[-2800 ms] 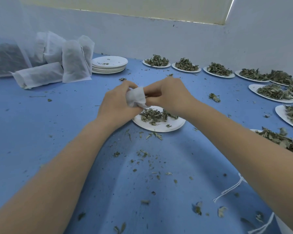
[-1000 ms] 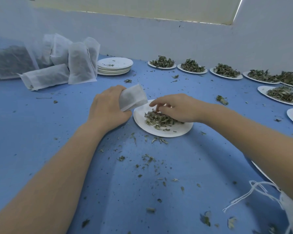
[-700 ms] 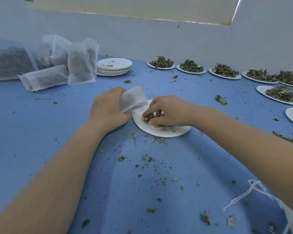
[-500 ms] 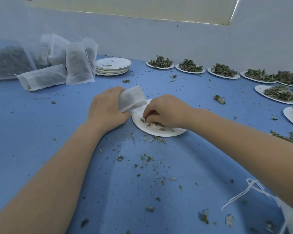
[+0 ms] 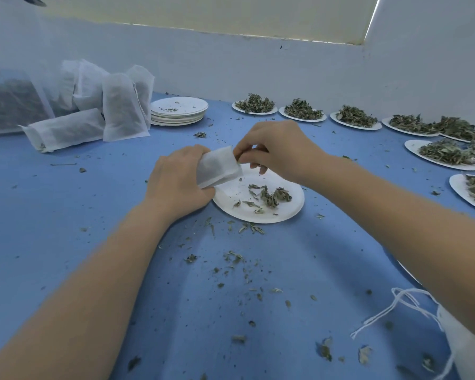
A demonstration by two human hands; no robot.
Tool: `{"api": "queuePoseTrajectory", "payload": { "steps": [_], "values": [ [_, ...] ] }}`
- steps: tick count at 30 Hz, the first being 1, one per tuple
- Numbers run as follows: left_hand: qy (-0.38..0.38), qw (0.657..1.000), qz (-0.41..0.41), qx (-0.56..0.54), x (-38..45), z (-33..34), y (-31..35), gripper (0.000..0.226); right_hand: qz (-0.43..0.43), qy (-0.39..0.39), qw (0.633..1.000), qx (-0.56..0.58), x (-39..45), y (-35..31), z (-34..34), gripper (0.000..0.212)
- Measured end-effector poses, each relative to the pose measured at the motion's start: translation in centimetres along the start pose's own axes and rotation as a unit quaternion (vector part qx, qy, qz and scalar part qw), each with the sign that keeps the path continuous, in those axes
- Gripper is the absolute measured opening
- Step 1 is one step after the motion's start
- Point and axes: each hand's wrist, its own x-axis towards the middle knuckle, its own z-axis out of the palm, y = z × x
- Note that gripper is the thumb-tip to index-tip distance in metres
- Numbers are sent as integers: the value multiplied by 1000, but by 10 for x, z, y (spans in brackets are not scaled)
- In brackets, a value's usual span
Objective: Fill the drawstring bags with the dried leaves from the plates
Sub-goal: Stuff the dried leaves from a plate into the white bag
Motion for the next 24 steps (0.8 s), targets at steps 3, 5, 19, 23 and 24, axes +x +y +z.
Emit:
{"api": "queuePoseTrajectory", "payload": {
  "steps": [3, 5, 19, 23, 24],
  "values": [
    [-3, 1000, 6, -8, -1, 1, 3, 51, 1, 7, 1000, -22, 4, -6, 3, 17],
    [-1, 1000, 2, -18, 0, 3, 4, 50, 21, 22, 999, 17, 5, -9, 4, 21],
    [-2, 999, 5, -51, 0, 3, 1, 47, 121, -156, 948, 250, 19, -7, -19, 26],
    [6, 999, 19, -38, 0, 2, 0, 48, 149, -112, 950, 252, 23, -6, -19, 19],
    [5, 999, 24, -33, 0, 2, 0, 48, 163, -107, 946, 260, 24, -6, -19, 19]
  ]
}}
